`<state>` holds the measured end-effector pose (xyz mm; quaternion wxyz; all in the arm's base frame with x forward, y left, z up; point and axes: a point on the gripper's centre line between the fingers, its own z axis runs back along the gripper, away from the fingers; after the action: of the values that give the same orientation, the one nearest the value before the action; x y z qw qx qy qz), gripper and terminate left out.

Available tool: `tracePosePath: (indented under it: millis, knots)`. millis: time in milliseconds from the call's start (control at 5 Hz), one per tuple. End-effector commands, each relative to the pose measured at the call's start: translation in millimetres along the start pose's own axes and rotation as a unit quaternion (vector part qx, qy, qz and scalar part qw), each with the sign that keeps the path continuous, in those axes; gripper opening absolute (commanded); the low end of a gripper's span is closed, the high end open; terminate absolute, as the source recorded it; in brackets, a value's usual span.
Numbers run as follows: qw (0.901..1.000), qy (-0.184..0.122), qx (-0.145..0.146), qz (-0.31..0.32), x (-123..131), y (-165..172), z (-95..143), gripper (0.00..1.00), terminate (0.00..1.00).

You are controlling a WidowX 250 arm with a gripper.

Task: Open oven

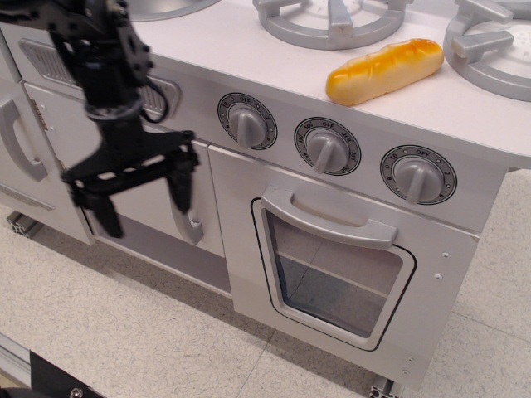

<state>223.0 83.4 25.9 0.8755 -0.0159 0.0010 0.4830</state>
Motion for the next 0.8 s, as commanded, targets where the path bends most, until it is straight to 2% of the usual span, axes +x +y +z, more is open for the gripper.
tracePosePath:
  millis: [0, 200, 400, 600]
  knots:
    - [0.9815, 0.025, -0.124, 0.144, -14.8, -35.4, 10.1, 1.00, 0.00]
    - [0.9678, 0.041, -0.173, 0.178, -16.5, -50.4, 8.5, 1.00, 0.00]
    - [0.9608, 0.046, -0.195, 0.192, -17.6, -68.2, 5.9, 1.00, 0.00]
    - [0.9607, 0.054, -0.198, 0.187, -20.7, -82.9, -2.9, 1.00, 0.00]
